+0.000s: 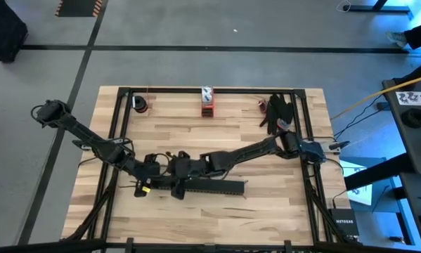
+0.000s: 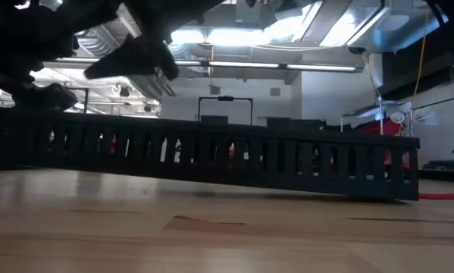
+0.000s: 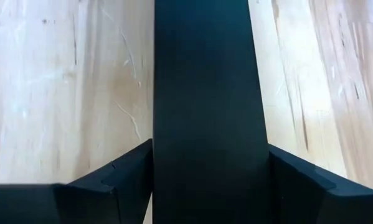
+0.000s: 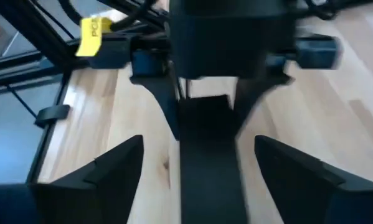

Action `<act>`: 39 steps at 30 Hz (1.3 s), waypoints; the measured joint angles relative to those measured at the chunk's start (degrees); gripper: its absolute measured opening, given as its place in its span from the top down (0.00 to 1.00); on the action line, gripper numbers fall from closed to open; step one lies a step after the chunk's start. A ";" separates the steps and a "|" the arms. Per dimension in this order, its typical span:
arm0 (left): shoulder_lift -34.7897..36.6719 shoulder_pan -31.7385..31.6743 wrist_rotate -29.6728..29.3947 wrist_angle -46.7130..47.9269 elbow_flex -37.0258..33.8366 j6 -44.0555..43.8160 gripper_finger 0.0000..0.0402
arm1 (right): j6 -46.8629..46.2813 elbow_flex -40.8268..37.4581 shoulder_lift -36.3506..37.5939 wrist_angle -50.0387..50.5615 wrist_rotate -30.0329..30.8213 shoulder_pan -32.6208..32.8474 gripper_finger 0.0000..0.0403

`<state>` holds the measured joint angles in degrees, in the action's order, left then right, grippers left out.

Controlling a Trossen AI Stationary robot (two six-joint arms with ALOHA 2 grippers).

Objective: Ziptie cables
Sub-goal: Insert the black cover of the black cable duct

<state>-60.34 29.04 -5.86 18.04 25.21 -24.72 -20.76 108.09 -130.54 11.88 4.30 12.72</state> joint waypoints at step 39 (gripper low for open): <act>17.77 0.63 -3.32 29.71 15.80 -2.99 0.37 | 0.39 8.23 -3.13 19.08 -0.41 -0.40 0.99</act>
<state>-42.56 29.67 -9.18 47.75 41.01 -27.72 -20.37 116.33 -133.67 30.96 3.88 12.32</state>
